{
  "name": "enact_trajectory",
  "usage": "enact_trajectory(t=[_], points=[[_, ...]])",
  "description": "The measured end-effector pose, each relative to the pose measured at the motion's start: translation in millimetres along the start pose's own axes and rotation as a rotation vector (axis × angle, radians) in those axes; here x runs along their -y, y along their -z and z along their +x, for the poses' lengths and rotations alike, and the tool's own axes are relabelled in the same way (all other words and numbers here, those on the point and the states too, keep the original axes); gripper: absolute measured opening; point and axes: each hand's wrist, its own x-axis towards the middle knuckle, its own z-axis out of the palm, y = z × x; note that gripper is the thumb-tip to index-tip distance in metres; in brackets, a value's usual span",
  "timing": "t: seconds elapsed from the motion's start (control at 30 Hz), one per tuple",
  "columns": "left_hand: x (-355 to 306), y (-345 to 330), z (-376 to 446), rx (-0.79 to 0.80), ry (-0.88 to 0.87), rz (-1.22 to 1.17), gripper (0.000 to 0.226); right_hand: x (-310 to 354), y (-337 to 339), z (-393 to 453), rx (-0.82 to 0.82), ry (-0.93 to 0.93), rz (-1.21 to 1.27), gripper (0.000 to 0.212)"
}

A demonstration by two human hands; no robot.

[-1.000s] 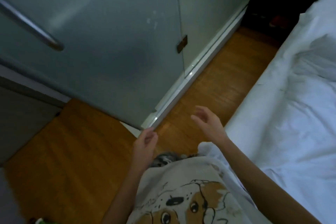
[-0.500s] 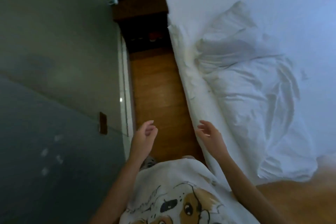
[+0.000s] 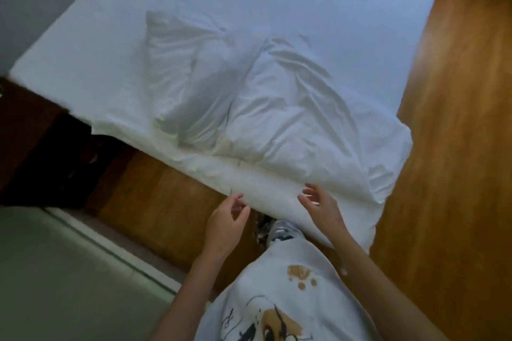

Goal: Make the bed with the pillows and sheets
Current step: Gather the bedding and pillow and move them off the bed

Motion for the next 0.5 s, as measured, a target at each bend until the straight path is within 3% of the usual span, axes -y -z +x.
enact_trajectory(t=[0.3,0.5], points=[[-55,5,185,0.297,-0.123,0.315,0.037,16,12,107,-0.149,-0.262,0.118,0.041],[-60,-39,276,0.520,-0.233,0.535,0.042,-17,3,138,-0.335,-0.503,0.219,0.045]])
